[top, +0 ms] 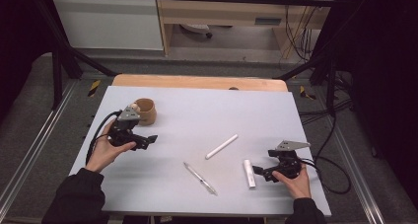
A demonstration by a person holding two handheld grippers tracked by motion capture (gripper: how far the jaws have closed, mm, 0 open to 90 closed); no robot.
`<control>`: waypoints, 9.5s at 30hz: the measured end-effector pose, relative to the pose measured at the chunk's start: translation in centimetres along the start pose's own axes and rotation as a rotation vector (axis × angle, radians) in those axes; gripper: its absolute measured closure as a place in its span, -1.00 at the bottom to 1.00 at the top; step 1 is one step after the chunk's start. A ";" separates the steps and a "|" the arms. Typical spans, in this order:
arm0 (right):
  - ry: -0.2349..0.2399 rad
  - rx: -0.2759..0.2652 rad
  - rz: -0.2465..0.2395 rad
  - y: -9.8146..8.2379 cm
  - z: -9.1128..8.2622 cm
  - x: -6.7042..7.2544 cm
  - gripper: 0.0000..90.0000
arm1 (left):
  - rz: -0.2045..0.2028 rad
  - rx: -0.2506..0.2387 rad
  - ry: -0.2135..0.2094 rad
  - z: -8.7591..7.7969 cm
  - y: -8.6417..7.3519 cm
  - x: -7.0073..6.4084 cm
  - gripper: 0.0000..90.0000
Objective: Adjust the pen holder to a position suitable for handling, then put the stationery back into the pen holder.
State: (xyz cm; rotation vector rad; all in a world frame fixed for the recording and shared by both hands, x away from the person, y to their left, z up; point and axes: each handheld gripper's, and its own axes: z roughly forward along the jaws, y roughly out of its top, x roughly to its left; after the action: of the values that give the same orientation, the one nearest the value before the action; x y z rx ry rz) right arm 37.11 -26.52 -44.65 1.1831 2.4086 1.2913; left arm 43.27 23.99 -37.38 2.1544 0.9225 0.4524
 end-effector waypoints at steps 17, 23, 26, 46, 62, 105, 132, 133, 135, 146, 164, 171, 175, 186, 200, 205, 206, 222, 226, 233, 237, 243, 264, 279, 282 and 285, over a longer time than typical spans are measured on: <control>-0.004 0.003 -0.003 0.0 0.1 0.0 -0.99 | 0.008 0.036 0.030 2.0 2.4 0.8 -0.74; -0.004 0.003 -0.003 0.0 0.1 0.0 -0.99 | -0.003 0.029 0.057 2.6 3.0 1.4 -0.63; -0.005 0.004 -0.004 0.0 0.1 0.0 -0.99 | -0.005 0.032 0.077 2.9 3.2 1.9 -0.55; -0.001 0.003 -0.005 0.0 0.1 0.0 -0.99 | 0.032 0.065 0.139 5.2 3.7 3.3 0.01; 0.000 0.005 -0.009 0.0 0.1 0.0 -0.99 | 0.058 0.132 0.171 7.3 3.6 4.4 0.34; 0.005 0.009 -0.008 0.0 0.1 0.0 -0.99 | 0.067 0.185 0.220 6.6 2.8 3.4 0.77; 0.001 0.009 -0.010 0.0 0.1 0.0 -0.99 | 0.057 0.088 0.135 3.8 4.2 -0.2 0.79; 0.000 0.011 -0.011 0.0 0.1 0.0 -0.99 | 0.057 0.084 0.132 3.7 4.3 -0.4 0.79; 0.001 0.011 -0.011 0.0 0.1 0.0 -0.99 | 0.055 0.074 0.125 3.7 4.6 -1.0 0.79; -0.001 0.011 -0.011 0.0 0.1 0.0 -0.99 | 0.081 0.066 0.076 4.7 5.7 -4.1 0.80; 0.001 0.011 -0.014 0.0 0.1 0.0 -0.99 | 0.118 0.086 0.010 6.7 7.1 -8.5 0.80; 0.003 0.016 -0.010 0.0 0.1 0.0 -0.99 | 0.128 0.115 -0.013 7.9 7.1 -9.9 0.81; 0.003 0.014 -0.012 0.0 0.1 0.0 -0.99 | 0.133 0.129 -0.021 8.4 7.1 -10.4 0.81; 0.004 0.016 -0.012 0.0 0.1 0.0 -0.99 | 0.135 0.177 -0.038 9.4 7.0 -10.6 0.81; 0.004 0.016 -0.013 0.0 0.1 0.0 -0.99 | 0.085 0.116 -0.060 10.4 7.6 -10.1 0.73; 0.003 0.013 -0.014 0.0 0.1 0.0 -0.99 | 0.101 0.111 -0.053 10.9 7.6 -10.4 0.72; 0.003 0.011 -0.015 0.0 0.1 0.0 -0.99 | 0.101 0.112 -0.055 11.0 7.6 -10.4 0.71; -0.001 0.012 -0.011 0.0 0.1 0.0 -0.99 | 0.091 0.004 -0.066 5.0 7.5 -9.4 0.02; -0.003 0.013 -0.010 0.0 0.1 0.0 -0.99 | 0.068 0.002 -0.072 3.9 6.5 -8.6 -0.16; -0.008 0.020 -0.005 0.0 0.1 0.0 -0.99 | 0.045 -0.001 -0.083 2.8 3.7 -7.4 -0.45; -0.007 0.020 -0.007 0.0 0.1 0.0 -0.99 | 0.030 -0.002 -0.081 2.2 2.0 -6.6 -0.55; -0.012 0.021 -0.007 0.0 0.1 0.1 -0.99 | 0.008 -0.027 -0.074 1.3 -0.1 -5.8 -0.67; -0.021 0.041 -0.049 1.8 1.2 2.6 -0.99 | -0.090 -0.040 -0.052 -0.7 -8.0 -3.2 -0.81; 0.004 0.096 -0.114 4.4 4.3 7.3 -0.98 | -0.103 -0.040 -0.028 -1.3 -9.9 -2.2 -0.80; 0.013 0.112 -0.125 4.9 5.3 8.7 -0.99 | -0.107 -0.039 -0.028 -1.3 -9.9 -2.3 -0.80; 0.006 0.125 -0.133 5.3 6.0 9.6 -0.98 | -0.105 -0.035 -0.027 -1.2 -10.0 -2.2 -0.80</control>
State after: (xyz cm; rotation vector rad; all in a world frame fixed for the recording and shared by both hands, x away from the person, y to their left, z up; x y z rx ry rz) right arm 36.51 -14.27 -42.26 1.0284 2.5572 1.1215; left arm 36.32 27.67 -44.09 2.0645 1.0005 0.3838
